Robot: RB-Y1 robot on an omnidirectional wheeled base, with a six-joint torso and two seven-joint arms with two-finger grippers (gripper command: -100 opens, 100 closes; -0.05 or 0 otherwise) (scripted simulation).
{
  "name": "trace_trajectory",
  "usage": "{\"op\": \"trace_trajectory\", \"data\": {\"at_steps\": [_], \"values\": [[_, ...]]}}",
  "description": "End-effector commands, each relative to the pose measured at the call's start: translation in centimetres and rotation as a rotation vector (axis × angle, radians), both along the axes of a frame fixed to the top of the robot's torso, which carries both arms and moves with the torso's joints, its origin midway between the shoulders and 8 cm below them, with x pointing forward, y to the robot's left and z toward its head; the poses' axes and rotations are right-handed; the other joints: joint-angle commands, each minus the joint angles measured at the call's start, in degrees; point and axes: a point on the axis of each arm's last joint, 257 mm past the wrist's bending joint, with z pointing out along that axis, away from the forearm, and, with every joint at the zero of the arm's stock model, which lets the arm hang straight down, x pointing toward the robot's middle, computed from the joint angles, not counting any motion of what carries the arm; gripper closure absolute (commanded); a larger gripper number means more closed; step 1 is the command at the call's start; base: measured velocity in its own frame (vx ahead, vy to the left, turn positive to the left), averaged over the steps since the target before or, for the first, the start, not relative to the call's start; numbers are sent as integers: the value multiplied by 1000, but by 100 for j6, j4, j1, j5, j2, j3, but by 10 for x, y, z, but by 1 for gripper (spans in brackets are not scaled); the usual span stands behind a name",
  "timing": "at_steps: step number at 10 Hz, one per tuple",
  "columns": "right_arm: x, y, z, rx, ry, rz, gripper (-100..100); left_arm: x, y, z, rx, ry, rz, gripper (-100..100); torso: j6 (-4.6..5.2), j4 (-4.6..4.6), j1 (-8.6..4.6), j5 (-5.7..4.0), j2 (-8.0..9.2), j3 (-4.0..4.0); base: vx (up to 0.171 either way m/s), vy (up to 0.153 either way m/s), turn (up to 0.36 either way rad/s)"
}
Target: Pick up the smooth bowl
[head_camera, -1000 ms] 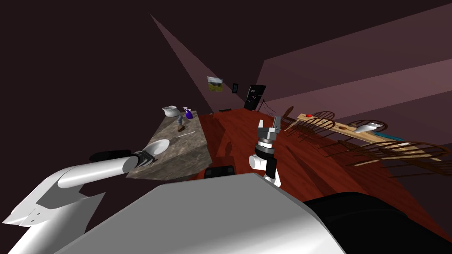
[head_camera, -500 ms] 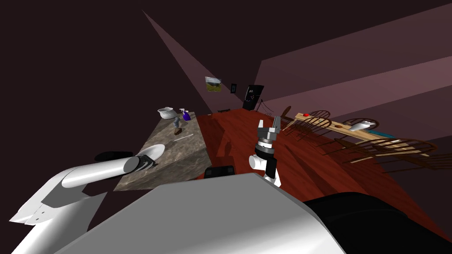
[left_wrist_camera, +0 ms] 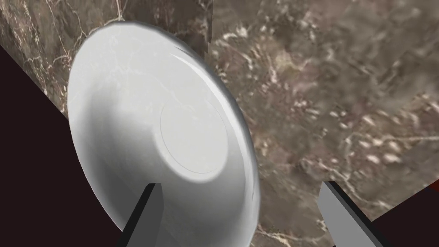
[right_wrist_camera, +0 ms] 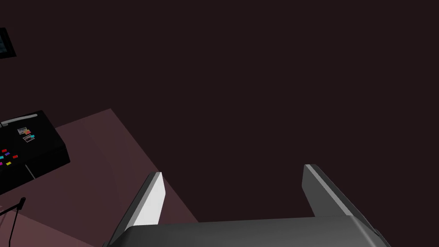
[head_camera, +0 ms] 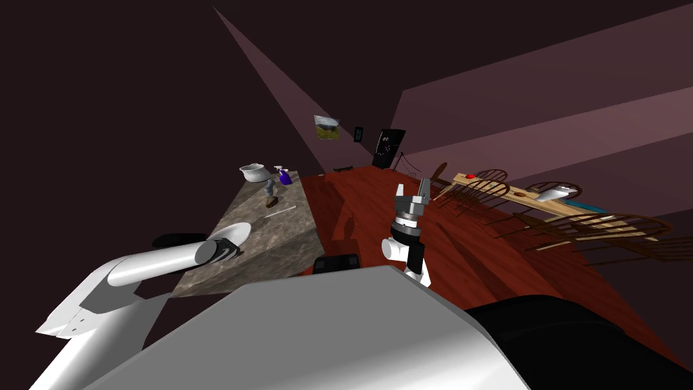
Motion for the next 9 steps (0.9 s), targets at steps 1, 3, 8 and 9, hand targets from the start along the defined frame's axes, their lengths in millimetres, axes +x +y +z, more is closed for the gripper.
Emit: {"op": "trace_trajectory", "data": {"at_steps": [1, 3, 8, 9], "values": [[0, 0, 0, 0, 0, 0, 0, 2, 3, -7, 2, -3, -2, -100, 0, 0, 0, 0, 0, 0, 0, 0, 0], [0, 0, 0, 0, 0, 0, 0, 2, 2, -5, 2, -2, -2, 100, 0, 0, 0, -1, 1, 1, 0, 0, 0], [0, 0, 0, 0, 0, 0, 0, 2, 1, -5, 1, 1, -3, 0, -3, 4, 1, -2, 4, 4, 0, 0, 0], [0, 0, 0, 0, 0, 0, 0, -1, -1, 2, 1, 0, 0, 100, -3, 5, 0, -3, 4, 5, 0, 0, 0]]}}
